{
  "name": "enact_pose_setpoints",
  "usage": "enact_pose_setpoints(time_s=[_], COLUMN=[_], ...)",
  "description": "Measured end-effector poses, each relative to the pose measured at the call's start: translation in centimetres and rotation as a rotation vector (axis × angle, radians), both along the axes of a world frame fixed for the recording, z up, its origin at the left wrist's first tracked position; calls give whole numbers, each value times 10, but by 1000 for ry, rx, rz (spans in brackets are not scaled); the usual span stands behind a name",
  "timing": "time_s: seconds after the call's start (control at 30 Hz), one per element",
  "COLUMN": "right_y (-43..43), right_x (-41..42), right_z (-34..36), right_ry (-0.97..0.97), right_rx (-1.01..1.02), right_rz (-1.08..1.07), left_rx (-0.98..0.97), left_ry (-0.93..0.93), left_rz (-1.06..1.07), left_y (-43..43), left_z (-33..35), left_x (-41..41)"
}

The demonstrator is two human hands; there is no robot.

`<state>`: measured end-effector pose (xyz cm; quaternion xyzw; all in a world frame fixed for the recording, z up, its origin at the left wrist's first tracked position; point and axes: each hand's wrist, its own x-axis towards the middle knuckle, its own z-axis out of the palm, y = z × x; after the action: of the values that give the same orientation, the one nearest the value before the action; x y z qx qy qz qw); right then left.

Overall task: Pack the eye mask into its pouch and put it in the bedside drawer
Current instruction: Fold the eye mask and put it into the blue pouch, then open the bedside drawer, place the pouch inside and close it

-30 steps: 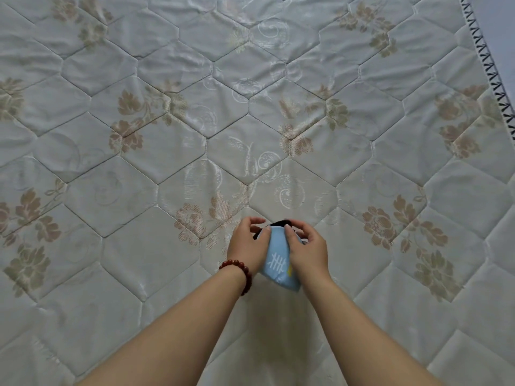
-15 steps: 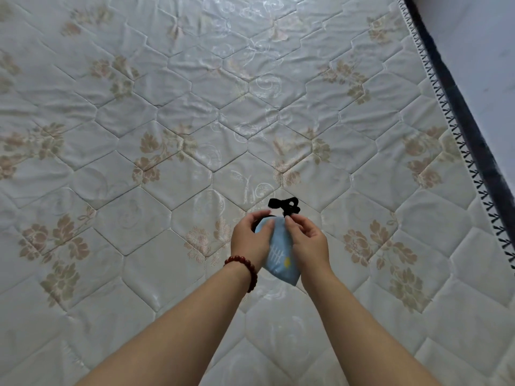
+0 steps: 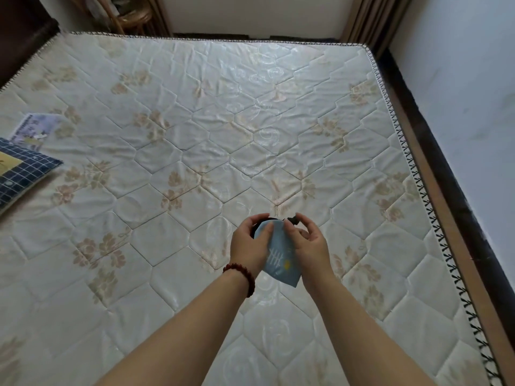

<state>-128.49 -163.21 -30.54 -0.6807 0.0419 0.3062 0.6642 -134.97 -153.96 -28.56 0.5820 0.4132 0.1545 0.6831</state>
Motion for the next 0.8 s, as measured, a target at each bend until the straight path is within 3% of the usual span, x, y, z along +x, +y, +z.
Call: enact_pose_setpoints(time_s=[0.23,0.6,0.7,0.8], right_y=[3,6,6,5], right_x=[4,25,28,31], right_z=[64,139,151,161], right_ry=[-1,1,64,142], right_rx=[36,198,236,275], right_rz=[109,67,76,103], left_rx=[19,32,-37,-257], left_ry=[-62,-89,-27,-73], left_rz=[40,107,37,21], left_y=[2,-2,-4,-4], left_z=[63,131,141,148], left_x=[6,22,21,18])
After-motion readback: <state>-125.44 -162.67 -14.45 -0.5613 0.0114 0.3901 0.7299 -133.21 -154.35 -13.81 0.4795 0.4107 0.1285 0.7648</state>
